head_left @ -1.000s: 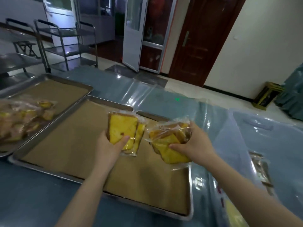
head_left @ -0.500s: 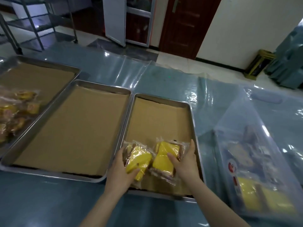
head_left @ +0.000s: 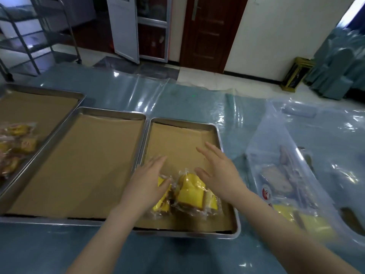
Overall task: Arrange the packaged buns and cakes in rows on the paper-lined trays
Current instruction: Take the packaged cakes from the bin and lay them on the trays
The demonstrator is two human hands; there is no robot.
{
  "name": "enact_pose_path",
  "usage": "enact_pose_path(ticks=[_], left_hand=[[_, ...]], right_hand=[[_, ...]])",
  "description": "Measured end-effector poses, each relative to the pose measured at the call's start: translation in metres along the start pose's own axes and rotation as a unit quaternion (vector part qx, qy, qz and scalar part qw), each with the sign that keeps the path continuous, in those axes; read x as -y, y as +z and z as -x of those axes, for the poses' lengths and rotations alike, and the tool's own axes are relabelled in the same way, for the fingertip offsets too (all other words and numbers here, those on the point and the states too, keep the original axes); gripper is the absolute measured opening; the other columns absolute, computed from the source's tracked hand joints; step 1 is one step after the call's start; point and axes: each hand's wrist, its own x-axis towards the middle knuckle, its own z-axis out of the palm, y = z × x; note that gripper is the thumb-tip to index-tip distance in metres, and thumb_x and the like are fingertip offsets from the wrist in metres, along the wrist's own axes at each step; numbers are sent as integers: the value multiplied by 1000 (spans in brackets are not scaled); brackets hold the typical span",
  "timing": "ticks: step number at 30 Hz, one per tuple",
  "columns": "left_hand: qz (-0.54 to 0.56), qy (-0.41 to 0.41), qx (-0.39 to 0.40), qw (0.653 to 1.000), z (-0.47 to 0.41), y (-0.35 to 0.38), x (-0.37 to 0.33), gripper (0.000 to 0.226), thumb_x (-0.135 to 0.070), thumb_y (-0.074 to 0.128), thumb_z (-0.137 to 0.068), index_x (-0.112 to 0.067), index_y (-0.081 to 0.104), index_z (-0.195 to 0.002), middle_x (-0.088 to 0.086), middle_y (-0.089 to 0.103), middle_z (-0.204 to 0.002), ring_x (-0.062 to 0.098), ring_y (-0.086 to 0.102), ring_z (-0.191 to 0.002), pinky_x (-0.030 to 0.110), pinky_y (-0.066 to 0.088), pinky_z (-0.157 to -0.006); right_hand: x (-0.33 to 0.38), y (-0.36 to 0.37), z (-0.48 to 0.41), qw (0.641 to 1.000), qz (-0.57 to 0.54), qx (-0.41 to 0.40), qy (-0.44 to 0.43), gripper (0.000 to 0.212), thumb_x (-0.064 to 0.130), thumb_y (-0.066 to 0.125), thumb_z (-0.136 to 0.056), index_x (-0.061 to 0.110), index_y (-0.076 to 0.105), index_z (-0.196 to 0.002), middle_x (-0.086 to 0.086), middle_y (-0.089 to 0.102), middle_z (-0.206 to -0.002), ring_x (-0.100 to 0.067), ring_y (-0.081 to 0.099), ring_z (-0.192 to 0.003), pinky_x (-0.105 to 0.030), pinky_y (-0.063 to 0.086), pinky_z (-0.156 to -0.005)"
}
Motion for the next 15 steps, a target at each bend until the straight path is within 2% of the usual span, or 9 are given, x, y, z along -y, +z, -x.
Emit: enact_pose_path(ticks=[2, 4, 6, 9, 11, 13, 15], left_hand=[[4, 39, -35, 999, -4, -14, -27, 60, -43, 54, -89, -38, 27, -143, -23, 23, -146, -3, 12, -136, 36, 19, -113], [5, 85, -75, 994, -6, -25, -55, 57, -40, 54, -89, -39, 31, -141, -28, 19, -134, -18, 0, -121, 29, 13, -108], [-6, 129, -108, 986, -9, -29, -81, 53, -34, 57, -89, -34, 38, -139, -24, 25, -129, -25, -6, -111, 28, 9, -106], [-36, 171, -97, 980, -11, -21, -114, 50, -30, 55, -91, -29, 41, -138, -15, 38, -141, -12, 8, -126, 23, -1, -110], [-43, 182, -85, 979, -11, -6, -131, 50, -28, 56, -91, -28, 41, -138, -11, 39, -144, -7, 13, -131, 18, -5, -110], [-34, 186, -82, 979, -12, 10, -151, 49, -25, 56, -91, -26, 41, -138, -10, 39, -144, -4, 17, -134, 18, -3, -111], [-25, 187, -82, 979, -15, 25, -175, 47, -24, 54, -92, -25, 41, -138, -12, 37, -143, -3, 18, -134, 13, -4, -110]], right_hand=[[7, -34, 2, 999, -2, -37, -32, 50, 34, 64, -87, 28, 50, -135, 6, 40, -146, -10, 35, -133, -7, 14, -99], [7, -68, 7, 996, -1, -63, -65, 39, 28, 66, -86, 23, 59, -125, 10, 54, -129, -3, 45, -119, -2, 19, -92], [0, -99, 18, 995, 8, -58, -80, 33, 28, 65, -87, 24, 61, -120, 20, 53, -112, 12, 40, -102, 3, 22, -83], [-27, -133, 33, 995, 32, -42, -88, 31, 30, 62, -89, 27, 61, -120, 24, 50, -107, 17, 33, -95, 9, 22, -79], [-51, -150, 43, 994, 47, -33, -92, 30, 32, 61, -89, 29, 62, -119, 25, 52, -107, 16, 37, -95, 8, 24, -79], [-81, -165, 51, 994, 59, -22, -94, 29, 32, 61, -89, 30, 62, -118, 26, 53, -108, 14, 41, -96, 7, 25, -80], [-117, -179, 59, 994, 72, -8, -87, 29, 31, 62, -89, 31, 63, -117, 26, 54, -107, 9, 47, -96, 0, 30, -82]])
